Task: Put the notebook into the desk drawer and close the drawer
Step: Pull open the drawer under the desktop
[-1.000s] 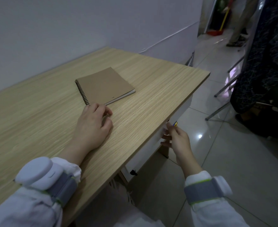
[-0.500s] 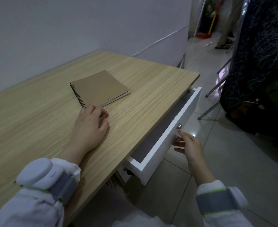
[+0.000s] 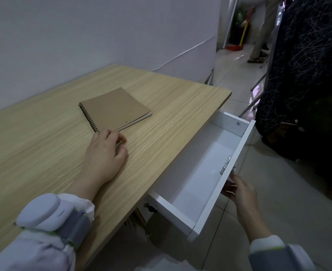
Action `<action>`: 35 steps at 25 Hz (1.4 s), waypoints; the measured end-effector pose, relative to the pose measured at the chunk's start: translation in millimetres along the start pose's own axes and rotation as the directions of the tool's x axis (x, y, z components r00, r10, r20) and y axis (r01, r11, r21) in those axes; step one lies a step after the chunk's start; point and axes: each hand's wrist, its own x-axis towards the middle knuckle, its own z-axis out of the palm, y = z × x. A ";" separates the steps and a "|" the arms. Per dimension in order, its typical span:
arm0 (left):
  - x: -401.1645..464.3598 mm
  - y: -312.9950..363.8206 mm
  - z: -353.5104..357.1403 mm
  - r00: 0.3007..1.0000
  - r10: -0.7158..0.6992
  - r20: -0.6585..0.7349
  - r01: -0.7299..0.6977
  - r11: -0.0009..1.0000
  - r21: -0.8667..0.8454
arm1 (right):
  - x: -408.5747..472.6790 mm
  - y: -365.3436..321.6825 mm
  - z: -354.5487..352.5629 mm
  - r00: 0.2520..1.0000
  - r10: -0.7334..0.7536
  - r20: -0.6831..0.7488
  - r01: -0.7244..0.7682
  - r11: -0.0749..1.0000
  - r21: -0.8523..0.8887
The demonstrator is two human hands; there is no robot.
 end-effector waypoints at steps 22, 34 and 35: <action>2.1 -4.7 2.1 1.000 0.019 -0.008 -0.019 1.000 -0.024 | -4.5 18.5 -0.6 0.990 0.132 0.045 -0.131 0.991 -0.022; 47.7 -34.0 2.1 0.796 -0.576 -0.186 0.600 0.791 0.116 | 5.7 10.4 -1.7 0.997 -0.016 -0.080 0.010 0.997 -0.076; 51.9 -34.5 4.6 0.791 -0.580 -0.193 0.606 0.787 0.116 | 7.1 8.8 -3.3 0.994 -0.047 -0.100 0.039 0.995 -0.088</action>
